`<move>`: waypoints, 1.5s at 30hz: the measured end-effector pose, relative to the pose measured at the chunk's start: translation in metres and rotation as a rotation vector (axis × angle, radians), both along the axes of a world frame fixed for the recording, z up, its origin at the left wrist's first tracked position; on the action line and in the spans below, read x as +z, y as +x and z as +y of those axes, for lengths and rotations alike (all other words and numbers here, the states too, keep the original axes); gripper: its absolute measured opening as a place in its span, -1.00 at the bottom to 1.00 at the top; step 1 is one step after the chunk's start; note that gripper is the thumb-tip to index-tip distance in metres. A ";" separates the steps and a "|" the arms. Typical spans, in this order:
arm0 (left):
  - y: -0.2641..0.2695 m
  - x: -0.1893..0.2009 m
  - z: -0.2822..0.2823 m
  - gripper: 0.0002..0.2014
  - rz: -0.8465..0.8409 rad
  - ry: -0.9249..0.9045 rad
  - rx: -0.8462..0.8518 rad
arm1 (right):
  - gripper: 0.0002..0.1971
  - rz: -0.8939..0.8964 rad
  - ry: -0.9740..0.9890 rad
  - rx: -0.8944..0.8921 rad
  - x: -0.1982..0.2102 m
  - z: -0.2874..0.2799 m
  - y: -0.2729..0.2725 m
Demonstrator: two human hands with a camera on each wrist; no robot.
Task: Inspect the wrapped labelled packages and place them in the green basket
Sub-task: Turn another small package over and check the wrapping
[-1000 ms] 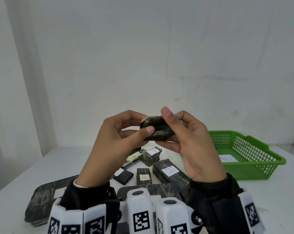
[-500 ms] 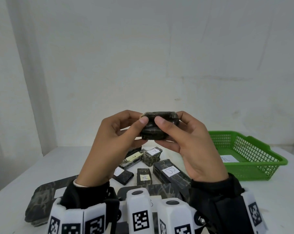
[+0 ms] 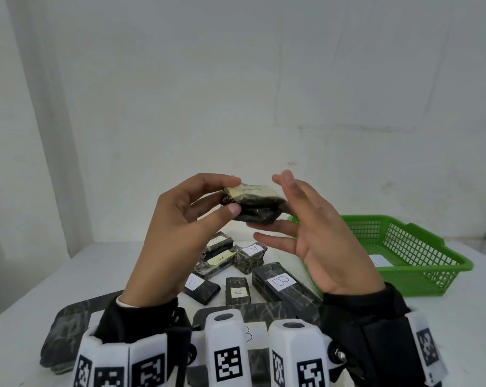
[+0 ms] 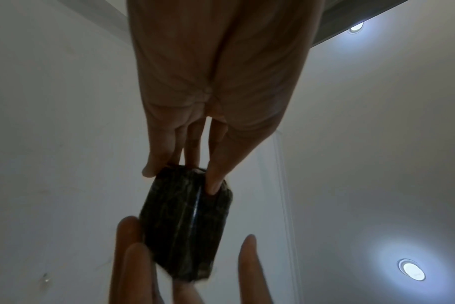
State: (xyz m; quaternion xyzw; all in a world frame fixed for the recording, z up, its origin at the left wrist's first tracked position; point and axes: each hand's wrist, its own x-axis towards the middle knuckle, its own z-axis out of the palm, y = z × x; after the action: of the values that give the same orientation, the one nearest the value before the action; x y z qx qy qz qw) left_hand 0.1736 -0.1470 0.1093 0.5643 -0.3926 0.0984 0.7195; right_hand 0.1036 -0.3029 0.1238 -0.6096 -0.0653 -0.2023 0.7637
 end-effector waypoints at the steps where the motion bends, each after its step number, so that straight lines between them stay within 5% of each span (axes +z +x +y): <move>1: 0.000 0.000 0.001 -0.75 -0.004 -0.012 -0.013 | -0.40 0.003 0.029 0.007 0.000 0.001 0.001; 8: 0.003 0.000 0.003 -0.58 0.010 0.084 0.015 | -0.71 -0.095 0.124 -0.058 -0.007 0.002 0.009; 11: -0.002 0.001 0.001 -0.51 0.031 0.148 0.027 | -0.61 -0.136 0.055 -0.109 -0.008 0.002 0.009; 17: -0.002 0.001 -0.007 -0.86 0.119 -0.034 0.194 | -0.53 -0.103 0.054 0.071 -0.001 -0.002 0.002; 25: -0.008 0.004 -0.008 -0.51 0.142 0.086 0.109 | -0.59 -0.131 0.040 0.049 -0.007 0.002 0.008; 32: -0.008 0.002 -0.011 -0.65 0.142 0.038 0.124 | -0.45 -0.035 -0.076 0.018 -0.010 0.000 0.011; 38: -0.013 0.005 -0.011 -0.69 0.146 0.062 0.069 | -0.70 -0.180 0.069 -0.035 -0.014 0.002 0.016; 45: -0.016 0.006 -0.011 -0.73 0.144 -0.028 0.105 | -0.64 -0.144 0.007 0.008 -0.012 -0.001 0.013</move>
State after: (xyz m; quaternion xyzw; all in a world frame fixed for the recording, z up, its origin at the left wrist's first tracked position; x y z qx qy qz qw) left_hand 0.1581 -0.1575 0.1156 0.5796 -0.3084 0.1008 0.7475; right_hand 0.1167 -0.3040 0.1118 -0.5906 -0.1217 -0.2427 0.7599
